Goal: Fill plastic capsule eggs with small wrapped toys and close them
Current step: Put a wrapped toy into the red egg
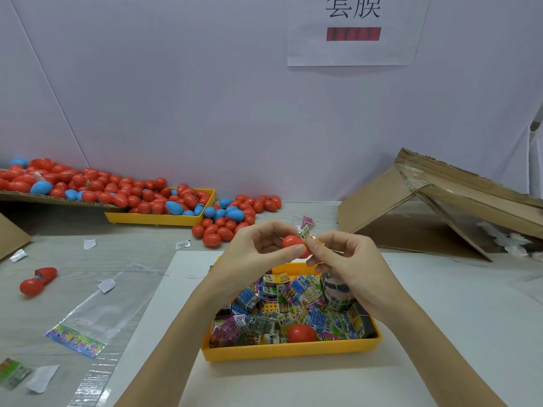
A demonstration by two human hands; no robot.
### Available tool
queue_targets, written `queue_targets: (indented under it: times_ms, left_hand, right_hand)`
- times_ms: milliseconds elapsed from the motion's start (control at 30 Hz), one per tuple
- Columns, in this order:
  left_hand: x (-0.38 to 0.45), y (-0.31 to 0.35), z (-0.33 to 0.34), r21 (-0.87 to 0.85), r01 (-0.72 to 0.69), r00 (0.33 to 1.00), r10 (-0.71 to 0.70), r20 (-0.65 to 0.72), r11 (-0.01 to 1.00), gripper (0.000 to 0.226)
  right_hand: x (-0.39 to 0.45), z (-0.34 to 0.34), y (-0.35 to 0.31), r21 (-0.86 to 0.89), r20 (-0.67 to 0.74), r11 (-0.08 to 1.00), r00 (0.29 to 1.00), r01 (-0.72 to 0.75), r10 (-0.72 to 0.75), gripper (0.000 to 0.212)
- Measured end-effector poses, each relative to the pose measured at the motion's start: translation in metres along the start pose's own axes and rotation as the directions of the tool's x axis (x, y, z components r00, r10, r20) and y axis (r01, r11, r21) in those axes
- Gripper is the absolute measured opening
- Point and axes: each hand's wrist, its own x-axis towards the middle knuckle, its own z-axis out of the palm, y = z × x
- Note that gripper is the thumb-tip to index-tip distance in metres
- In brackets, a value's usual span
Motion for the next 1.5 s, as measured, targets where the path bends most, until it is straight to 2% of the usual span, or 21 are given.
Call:
queue_targets:
  times_ms: [267, 633, 933, 1200, 1500]
  left_hand:
    - [0.0, -0.001, -0.003, 0.054, -0.019, 1.0, 0.019, -0.009, 0.998, 0.03]
    - [0.0, 0.0, -0.002, 0.019, -0.009, 1.0, 0.01, -0.016, 1.0, 0.033]
    - [0.002, -0.002, -0.003, 0.029, -0.011, 1.0, 0.011, -0.026, 1.0, 0.028]
    - [0.003, -0.005, -0.004, 0.116, -0.094, 0.995, 0.098, -0.027, 0.989, 0.029]
    - [0.005, -0.011, 0.0, 0.172, -0.148, 0.987, 0.156, -0.034, 0.974, 0.036]
  right_hand:
    - [0.0, 0.0, 0.001, 0.015, -0.02, 1.0, 1.0, -0.005, 0.005, 0.019]
    - [0.0, -0.002, 0.002, -0.115, -0.066, 0.992, 0.996, 0.055, -0.063, 0.032]
    - [0.002, -0.005, 0.002, -0.139, 0.003, 0.987, 0.997, 0.078, -0.078, 0.026]
    - [0.002, -0.009, 0.001, -0.11, 0.083, 0.994, 0.997, 0.018, -0.009, 0.031]
    - [0.004, -0.015, 0.003, -0.125, 0.052, 0.992, 0.999, 0.004, 0.002, 0.03]
